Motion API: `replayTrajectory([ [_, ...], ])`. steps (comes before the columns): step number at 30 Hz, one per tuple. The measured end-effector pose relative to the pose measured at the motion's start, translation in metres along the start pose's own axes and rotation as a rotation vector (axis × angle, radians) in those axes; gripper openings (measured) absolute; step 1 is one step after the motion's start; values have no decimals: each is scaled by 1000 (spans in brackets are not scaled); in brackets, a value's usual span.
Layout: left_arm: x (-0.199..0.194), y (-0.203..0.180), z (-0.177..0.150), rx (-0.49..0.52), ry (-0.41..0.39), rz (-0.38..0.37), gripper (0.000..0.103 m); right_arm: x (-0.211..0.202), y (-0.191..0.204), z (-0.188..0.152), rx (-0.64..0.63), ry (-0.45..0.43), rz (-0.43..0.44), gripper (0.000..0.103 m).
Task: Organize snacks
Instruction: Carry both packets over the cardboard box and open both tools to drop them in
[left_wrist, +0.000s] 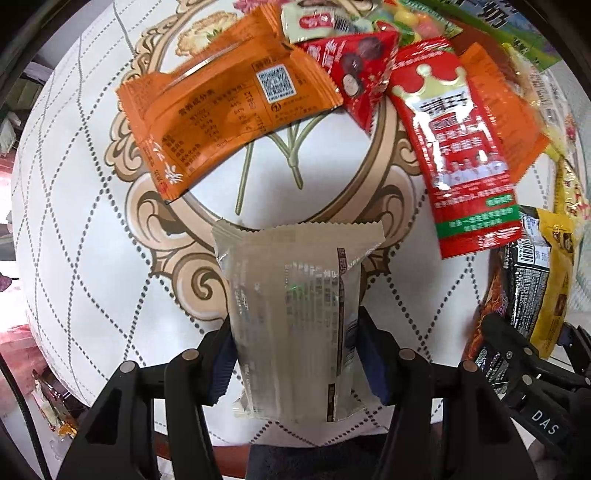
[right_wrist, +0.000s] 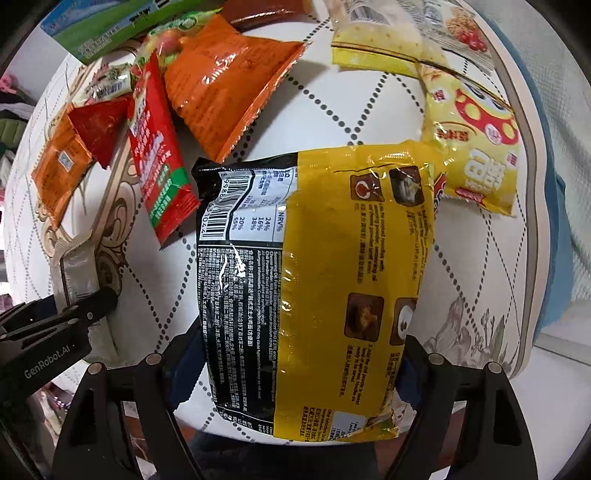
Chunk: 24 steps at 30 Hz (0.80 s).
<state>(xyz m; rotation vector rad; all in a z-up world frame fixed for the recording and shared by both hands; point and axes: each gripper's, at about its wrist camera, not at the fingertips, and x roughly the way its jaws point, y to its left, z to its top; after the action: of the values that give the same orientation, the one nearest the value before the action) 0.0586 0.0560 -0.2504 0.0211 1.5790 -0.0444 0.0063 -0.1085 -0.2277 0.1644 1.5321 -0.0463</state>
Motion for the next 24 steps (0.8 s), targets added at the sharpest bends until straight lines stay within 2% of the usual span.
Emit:
replayTrajectory([
  [3,-18,0,-6,-1,-15,-15,56,-17,-15,-6,1,-12,21,86],
  [8,-56,-7,-15,0,-58,-47,56,-56,-24,4,-4,-50,76,86],
  [11,-85,-9,-11,-9,-84,-87,56,-84,-30,3,-18,-76,126,86],
  [14,-121,-14,-2,-23,-119,-148,56,-115,-33,16,-41,-105,177,86],
  [20,-201,-30,53,-33,-212,-270,56,-181,-53,73,-87,-205,271,86],
  [24,-243,-40,121,-28,-277,-296,56,-220,-48,134,-139,-303,286,86],
])
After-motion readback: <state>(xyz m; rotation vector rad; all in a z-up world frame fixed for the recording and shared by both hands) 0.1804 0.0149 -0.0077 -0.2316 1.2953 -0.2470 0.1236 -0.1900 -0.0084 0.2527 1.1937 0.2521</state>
